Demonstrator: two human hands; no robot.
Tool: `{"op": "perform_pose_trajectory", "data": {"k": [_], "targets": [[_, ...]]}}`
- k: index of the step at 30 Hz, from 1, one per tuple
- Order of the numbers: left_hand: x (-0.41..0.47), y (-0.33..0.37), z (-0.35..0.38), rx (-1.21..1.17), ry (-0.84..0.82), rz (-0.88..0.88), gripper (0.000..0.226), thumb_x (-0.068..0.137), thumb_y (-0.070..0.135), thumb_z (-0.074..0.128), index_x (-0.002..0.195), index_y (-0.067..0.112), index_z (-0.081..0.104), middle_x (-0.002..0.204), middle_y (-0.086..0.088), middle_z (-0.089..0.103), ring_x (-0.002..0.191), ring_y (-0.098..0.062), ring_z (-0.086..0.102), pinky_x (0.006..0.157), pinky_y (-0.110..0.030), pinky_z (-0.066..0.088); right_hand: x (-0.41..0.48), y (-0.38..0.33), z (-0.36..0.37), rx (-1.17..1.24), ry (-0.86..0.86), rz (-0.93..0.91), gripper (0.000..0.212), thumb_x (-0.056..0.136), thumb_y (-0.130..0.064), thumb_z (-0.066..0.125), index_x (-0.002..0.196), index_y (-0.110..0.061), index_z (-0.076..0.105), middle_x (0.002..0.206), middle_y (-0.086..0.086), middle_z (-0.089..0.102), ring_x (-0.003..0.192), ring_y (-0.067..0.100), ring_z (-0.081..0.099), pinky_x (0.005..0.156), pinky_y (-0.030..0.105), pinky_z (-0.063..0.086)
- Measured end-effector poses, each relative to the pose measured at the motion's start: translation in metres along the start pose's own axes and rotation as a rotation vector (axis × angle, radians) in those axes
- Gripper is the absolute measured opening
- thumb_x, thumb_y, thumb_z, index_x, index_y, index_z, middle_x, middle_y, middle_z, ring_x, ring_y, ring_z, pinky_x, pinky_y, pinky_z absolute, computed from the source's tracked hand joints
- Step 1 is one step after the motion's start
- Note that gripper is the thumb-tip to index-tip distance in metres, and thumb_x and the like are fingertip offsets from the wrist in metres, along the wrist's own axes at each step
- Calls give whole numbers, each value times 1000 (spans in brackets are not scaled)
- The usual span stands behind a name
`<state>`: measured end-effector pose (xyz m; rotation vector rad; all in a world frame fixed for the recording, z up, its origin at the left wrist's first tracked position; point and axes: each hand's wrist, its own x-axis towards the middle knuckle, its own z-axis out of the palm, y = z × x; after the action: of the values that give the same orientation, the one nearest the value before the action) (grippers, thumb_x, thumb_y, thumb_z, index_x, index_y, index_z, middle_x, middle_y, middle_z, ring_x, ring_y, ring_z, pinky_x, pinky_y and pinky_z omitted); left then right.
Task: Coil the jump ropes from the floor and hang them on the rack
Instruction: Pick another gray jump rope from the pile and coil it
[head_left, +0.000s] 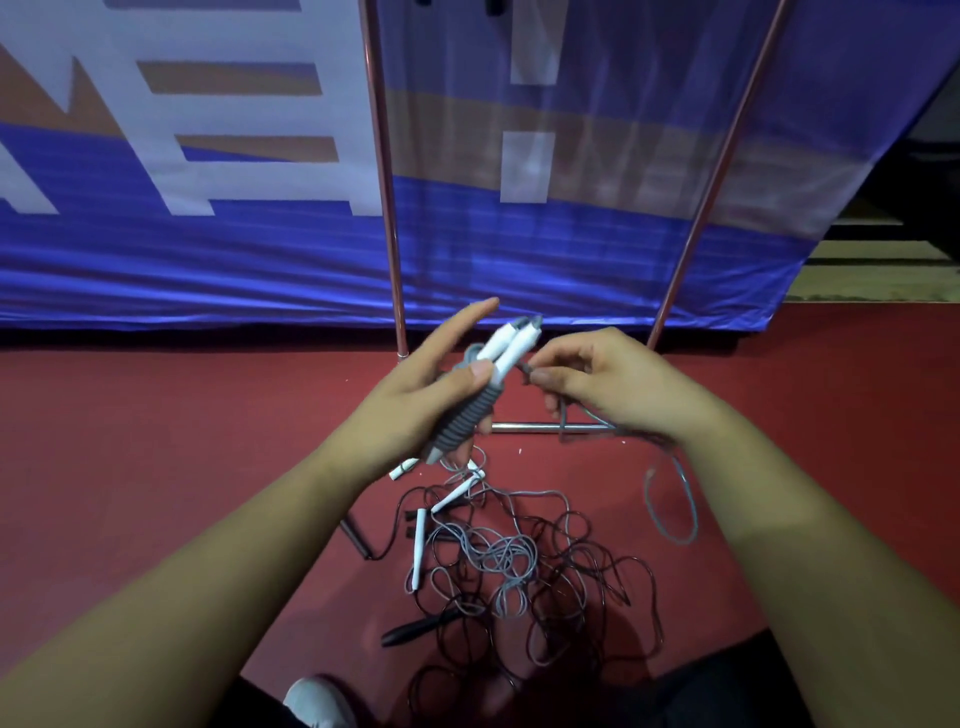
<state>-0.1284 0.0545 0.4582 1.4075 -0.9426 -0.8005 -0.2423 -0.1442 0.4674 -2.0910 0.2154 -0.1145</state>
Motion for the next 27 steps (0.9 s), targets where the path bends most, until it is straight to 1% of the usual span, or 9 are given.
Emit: {"op": "perform_pose_trajectory", "data": {"k": [2, 4, 7, 10, 12, 17, 21, 24, 27], "targets": [[1, 3, -1, -40, 67, 3, 39, 95, 33, 59, 134, 39, 56, 73, -18, 64, 49, -28, 57, 44, -24, 42, 0, 2, -1, -17, -37, 16, 7, 94, -18, 64, 94, -14, 70, 69, 9, 68, 65, 16, 62, 70, 35, 50], [3, 5, -2, -46, 148, -22, 24, 96, 28, 57, 117, 32, 67, 71, -18, 64, 46, -27, 55, 45, -24, 43, -1, 2, -1, -3, -53, 21, 6, 94, -19, 65, 94, -16, 70, 70, 18, 68, 62, 22, 65, 70, 40, 53], [8, 3, -5, -69, 225, -50, 11, 96, 25, 56, 94, 28, 67, 67, -17, 63, 43, -28, 53, 52, -33, 44, -3, 1, -3, -72, -42, 1, 6, 94, -22, 66, 95, -18, 70, 71, 20, 68, 60, 21, 65, 65, 44, 51], [12, 3, -10, -85, 315, -73, 14, 94, 31, 57, 83, 22, 59, 65, -14, 62, 43, -26, 52, 54, -34, 41, -4, 0, -4, -124, -1, 3, 7, 94, -16, 65, 97, -13, 71, 66, 9, 66, 60, 9, 64, 59, 25, 51], [14, 2, -15, -86, 357, -93, 16, 98, 27, 56, 86, 17, 55, 65, -13, 61, 45, -26, 50, 54, -33, 41, -4, 0, -3, -145, 29, -1, 7, 94, -13, 64, 97, -11, 70, 66, 2, 65, 59, 5, 62, 58, 14, 48], [15, 6, -25, -63, 398, -91, 10, 98, 20, 54, 89, 15, 55, 65, -15, 59, 47, -25, 48, 51, -30, 42, -2, 5, -7, -88, 127, 32, 6, 95, -19, 64, 93, -19, 70, 64, -5, 63, 56, 6, 57, 56, 17, 46], [13, 8, -31, -18, 417, -89, 4, 97, 21, 57, 94, 20, 60, 76, -16, 67, 53, -30, 59, 52, -29, 50, -5, 0, -9, 57, 170, 46, 9, 96, -20, 62, 92, -14, 69, 61, 0, 55, 50, 13, 52, 53, 25, 48], [11, 6, -41, -8, 428, -115, 13, 95, 21, 60, 108, 19, 63, 82, -18, 69, 55, -32, 63, 53, -28, 53, -6, -3, -10, 198, 143, 100, 14, 99, -20, 58, 92, -11, 66, 59, -1, 45, 47, 12, 35, 43, 24, 34], [12, 8, -42, -110, 454, -129, 13, 97, 22, 55, 107, 20, 64, 77, -14, 67, 52, -29, 62, 54, -29, 53, -6, -7, -12, 216, 96, 138, 20, 103, -23, 49, 97, -9, 61, 54, -6, 37, 47, 9, 26, 42, 20, 26]]}}
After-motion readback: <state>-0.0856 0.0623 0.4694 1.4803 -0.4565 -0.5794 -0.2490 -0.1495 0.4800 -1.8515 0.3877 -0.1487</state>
